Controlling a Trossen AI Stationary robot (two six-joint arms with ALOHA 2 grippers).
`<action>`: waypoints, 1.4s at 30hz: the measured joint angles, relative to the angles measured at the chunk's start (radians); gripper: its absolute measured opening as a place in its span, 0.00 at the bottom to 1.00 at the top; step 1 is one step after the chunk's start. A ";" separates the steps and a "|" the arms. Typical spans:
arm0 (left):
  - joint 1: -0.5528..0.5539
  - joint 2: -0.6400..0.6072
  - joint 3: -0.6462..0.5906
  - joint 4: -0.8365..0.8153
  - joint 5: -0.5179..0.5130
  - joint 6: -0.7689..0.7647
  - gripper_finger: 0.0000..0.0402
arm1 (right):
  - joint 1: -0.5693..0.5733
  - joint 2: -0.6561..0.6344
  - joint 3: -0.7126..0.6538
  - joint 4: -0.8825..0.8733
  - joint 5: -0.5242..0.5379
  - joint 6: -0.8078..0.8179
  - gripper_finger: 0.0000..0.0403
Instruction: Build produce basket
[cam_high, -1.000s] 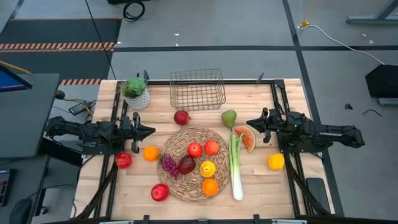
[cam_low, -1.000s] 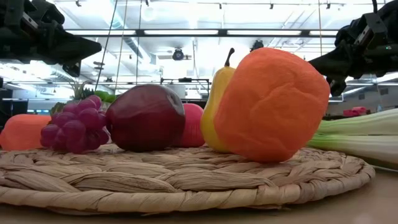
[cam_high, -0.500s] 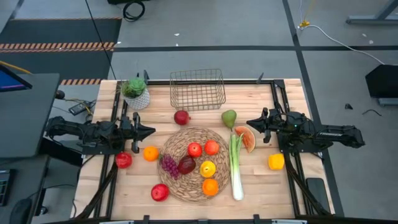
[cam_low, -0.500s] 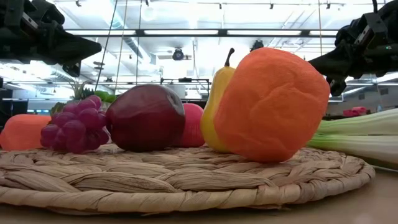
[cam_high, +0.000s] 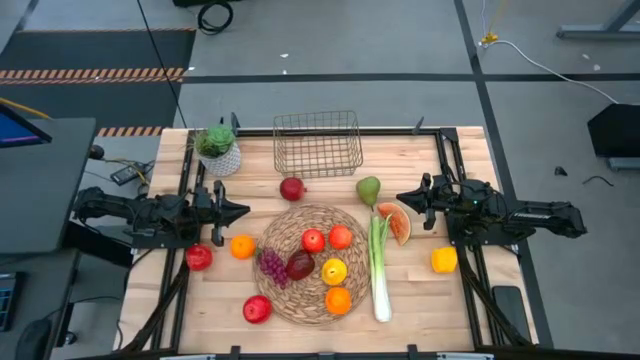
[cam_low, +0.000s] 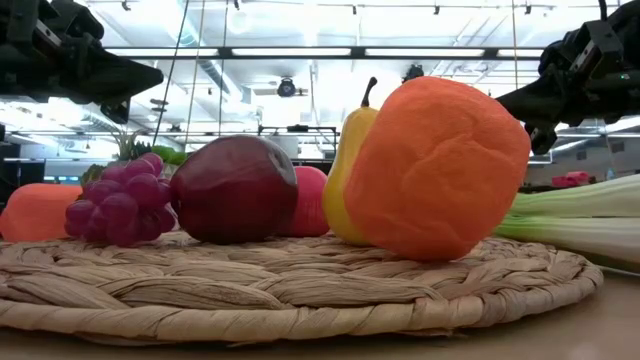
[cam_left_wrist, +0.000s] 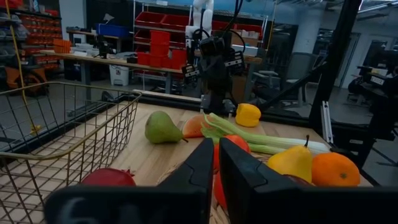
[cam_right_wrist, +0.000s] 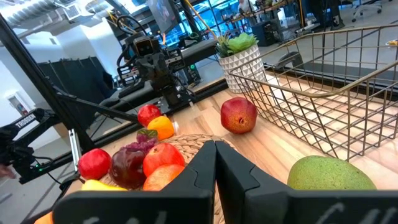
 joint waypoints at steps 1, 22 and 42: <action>0.000 0.000 0.000 0.000 0.000 0.000 0.07 | 0.000 0.000 0.000 0.000 0.000 0.000 0.03; 0.002 0.000 0.000 0.001 0.000 0.000 0.08 | 0.000 0.000 0.000 0.000 0.000 0.000 0.03; 0.003 0.000 0.000 0.002 0.000 0.031 0.08 | 0.000 0.000 0.000 0.022 0.000 0.000 0.03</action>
